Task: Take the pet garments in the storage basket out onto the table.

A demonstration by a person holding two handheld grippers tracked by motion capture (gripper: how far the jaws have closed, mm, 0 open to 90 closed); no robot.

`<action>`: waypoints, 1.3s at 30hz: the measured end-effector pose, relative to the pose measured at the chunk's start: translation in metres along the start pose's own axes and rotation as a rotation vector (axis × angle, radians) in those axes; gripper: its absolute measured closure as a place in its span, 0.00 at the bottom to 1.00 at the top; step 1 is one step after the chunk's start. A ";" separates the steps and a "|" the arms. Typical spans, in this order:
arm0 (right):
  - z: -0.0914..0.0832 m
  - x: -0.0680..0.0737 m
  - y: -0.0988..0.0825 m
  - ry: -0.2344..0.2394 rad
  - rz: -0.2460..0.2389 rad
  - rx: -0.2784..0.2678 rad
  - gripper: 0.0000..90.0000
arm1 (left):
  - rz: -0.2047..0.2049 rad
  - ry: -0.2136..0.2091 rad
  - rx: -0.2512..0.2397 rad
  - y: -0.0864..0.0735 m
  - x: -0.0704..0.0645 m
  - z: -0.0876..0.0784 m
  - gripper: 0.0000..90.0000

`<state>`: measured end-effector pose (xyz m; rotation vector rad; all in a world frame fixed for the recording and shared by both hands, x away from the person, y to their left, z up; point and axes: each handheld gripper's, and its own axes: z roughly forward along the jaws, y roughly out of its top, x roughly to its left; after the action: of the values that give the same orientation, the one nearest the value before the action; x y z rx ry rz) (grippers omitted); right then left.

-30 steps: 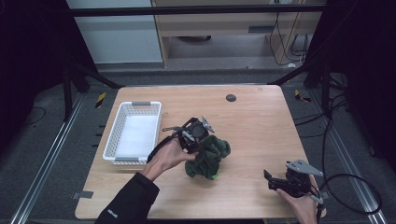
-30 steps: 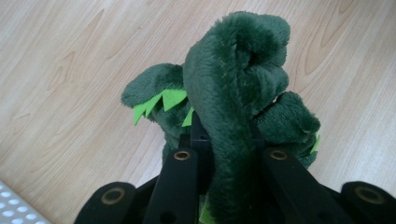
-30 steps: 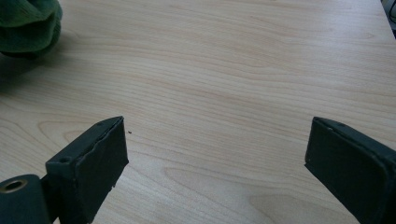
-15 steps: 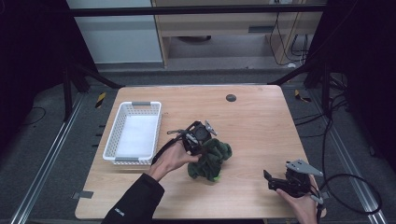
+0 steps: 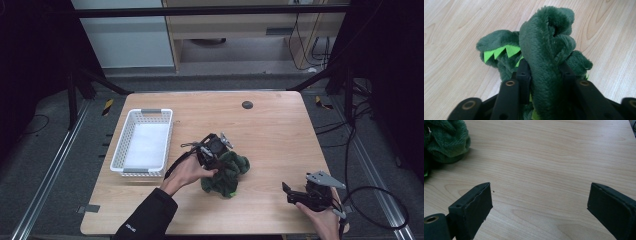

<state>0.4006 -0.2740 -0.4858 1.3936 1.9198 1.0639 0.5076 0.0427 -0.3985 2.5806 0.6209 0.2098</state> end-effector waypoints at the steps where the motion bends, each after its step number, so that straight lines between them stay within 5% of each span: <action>1: 0.000 0.000 0.000 0.000 0.000 0.000 0.06 | 0.000 0.000 0.000 0.000 0.000 0.000 0.73; 13: 0.000 0.000 0.000 0.001 -0.001 0.001 0.06 | 0.003 -0.001 -0.037 -0.005 -0.002 0.000 0.43; 31: 0.000 -0.001 -0.001 -0.002 0.006 0.003 0.06 | -0.017 -0.020 -0.169 -0.016 -0.007 -0.031 0.32; 39: 0.000 -0.001 -0.001 -0.006 0.005 0.001 0.06 | -0.064 -0.011 -0.273 -0.031 -0.005 -0.047 0.30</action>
<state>0.4004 -0.2750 -0.4863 1.4013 1.9140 1.0601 0.4790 0.0836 -0.3723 2.2953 0.6241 0.2410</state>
